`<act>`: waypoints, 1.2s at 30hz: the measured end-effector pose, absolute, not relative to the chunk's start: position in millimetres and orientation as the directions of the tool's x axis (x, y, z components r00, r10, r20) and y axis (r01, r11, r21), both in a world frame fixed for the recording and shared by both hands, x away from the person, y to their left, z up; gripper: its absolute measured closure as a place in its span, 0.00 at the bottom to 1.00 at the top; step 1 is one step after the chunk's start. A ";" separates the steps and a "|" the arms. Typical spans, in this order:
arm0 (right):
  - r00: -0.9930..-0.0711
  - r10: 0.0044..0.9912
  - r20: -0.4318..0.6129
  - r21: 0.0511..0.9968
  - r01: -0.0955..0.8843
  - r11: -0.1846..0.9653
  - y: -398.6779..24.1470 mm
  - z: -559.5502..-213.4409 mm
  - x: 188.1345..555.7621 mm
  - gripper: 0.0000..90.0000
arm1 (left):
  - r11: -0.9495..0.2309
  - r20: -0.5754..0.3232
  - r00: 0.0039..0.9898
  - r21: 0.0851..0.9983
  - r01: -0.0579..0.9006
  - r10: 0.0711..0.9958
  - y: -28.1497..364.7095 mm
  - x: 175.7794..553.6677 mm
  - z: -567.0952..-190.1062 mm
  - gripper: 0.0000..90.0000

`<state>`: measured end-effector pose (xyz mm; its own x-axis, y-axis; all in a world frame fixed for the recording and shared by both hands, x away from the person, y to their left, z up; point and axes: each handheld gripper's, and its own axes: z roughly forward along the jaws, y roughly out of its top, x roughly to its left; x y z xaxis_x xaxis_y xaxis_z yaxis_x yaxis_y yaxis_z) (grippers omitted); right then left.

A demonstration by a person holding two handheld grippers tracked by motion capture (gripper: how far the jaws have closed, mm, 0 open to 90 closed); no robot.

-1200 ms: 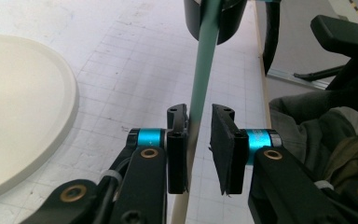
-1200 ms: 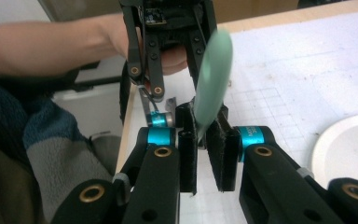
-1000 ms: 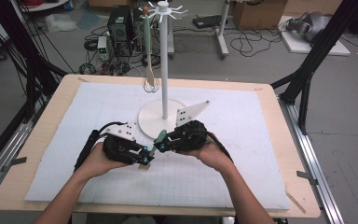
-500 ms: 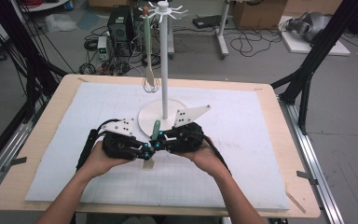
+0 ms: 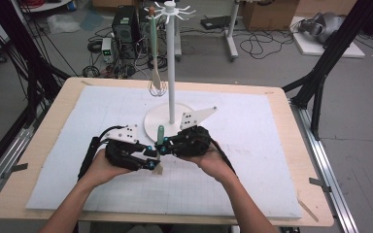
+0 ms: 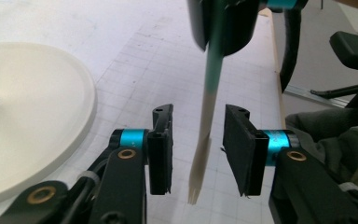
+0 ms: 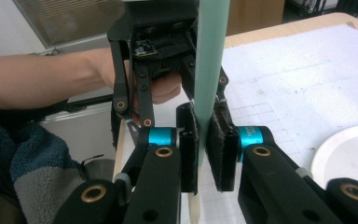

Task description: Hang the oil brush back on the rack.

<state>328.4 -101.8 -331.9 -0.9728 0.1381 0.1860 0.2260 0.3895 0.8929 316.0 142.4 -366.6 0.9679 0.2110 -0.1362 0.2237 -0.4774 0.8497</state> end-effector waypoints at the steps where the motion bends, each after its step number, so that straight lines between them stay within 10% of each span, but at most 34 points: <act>1: -0.972 0.145 0.187 0.890 0.230 0.395 -102.1 -331.2 328.9 0.93 | -0.466 -0.137 0.965 0.854 0.230 0.225 145.3 315.6 -367.9 0.67; 36: -0.950 0.208 0.231 0.844 0.302 0.443 -116.3 -330.7 348.7 0.93 | -0.408 -0.129 0.906 0.860 0.305 0.403 187.4 311.7 -390.8 0.45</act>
<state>348.7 -116.3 -330.7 -0.9505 0.2077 0.2312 0.3022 0.4429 0.8441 311.7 187.4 -390.8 0.9058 0.4034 -0.1292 0.3046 -0.4085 0.8604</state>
